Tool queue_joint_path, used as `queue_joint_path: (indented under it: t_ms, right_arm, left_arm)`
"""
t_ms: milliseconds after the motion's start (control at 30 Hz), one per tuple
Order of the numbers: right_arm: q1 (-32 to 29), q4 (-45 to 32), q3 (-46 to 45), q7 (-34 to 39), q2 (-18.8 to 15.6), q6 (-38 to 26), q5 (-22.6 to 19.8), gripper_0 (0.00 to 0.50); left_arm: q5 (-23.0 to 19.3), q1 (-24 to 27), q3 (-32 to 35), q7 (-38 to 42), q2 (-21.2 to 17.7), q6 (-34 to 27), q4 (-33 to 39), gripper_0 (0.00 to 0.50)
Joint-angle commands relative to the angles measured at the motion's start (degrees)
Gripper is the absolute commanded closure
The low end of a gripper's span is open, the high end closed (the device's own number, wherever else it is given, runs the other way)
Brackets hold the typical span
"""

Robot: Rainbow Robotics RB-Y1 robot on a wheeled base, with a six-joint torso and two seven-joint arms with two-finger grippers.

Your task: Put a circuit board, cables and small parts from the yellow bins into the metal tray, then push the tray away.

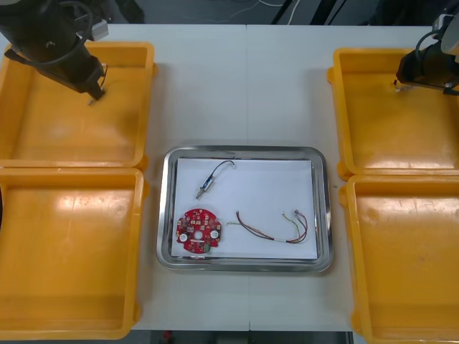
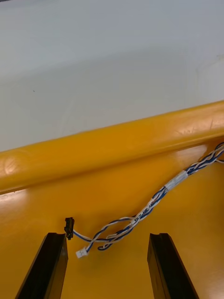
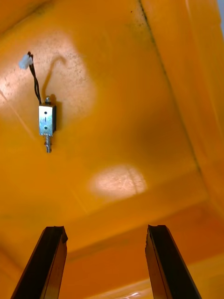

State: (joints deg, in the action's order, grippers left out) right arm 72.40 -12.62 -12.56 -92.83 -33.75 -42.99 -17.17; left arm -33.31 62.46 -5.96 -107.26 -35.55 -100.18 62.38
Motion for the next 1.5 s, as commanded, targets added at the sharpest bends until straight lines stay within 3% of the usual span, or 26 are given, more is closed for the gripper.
queue_joint_path:
  t_ms: [33,300,767,933,1000,1067,1100,1133,1167,1500]
  right_arm:
    - [-0.9,-0.9,-2.9,-2.0,1.0,1.9,0.0,0.000]
    - [-2.9,-0.9,-4.2,-2.2,2.1,5.0,0.0,0.000]
    - [-4.5,-0.9,-4.1,-3.1,2.8,8.0,-1.5,0.000]
    - [-4.7,-0.9,-4.0,-4.1,2.8,8.3,-2.1,0.000]
    - [-4.7,-0.9,-4.0,-4.4,2.8,8.3,-2.2,0.067]
    - [-4.8,-0.9,-3.9,-4.8,2.8,8.4,-2.7,0.213]
    - [-4.8,-0.9,-4.0,-4.9,2.8,8.4,-2.8,0.255]
    - [-4.8,-0.9,-3.9,-5.2,2.8,8.7,-2.9,0.398]
    - [-5.0,-0.9,-3.9,-5.4,3.0,9.1,-2.9,0.496]
    - [-5.2,-1.4,-3.6,-6.7,3.0,9.9,-2.7,0.500]
  left_arm:
    - [1.4,4.8,2.8,-3.7,-0.2,3.8,-4.1,0.000]
    - [2.5,6.9,3.6,-10.2,1.3,11.5,-12.0,0.000]
    - [3.7,8.6,3.6,-13.7,3.9,21.9,-20.7,0.000]
    - [3.9,9.6,4.5,-19.0,4.3,27.6,-26.3,0.000]
    - [3.9,9.7,4.7,-20.4,4.4,29.1,-27.8,0.000]
    - [3.9,9.8,4.7,-21.1,4.6,31.1,-29.3,0.000]
    - [3.9,9.8,4.7,-21.1,4.7,31.4,-29.6,0.000]
    - [3.9,9.7,4.7,-21.2,4.9,32.1,-29.9,0.000]
    - [4.0,9.7,4.6,-21.3,5.0,32.7,-30.1,0.000]
    - [3.5,9.7,4.2,-22.5,5.9,37.9,-34.3,0.000]
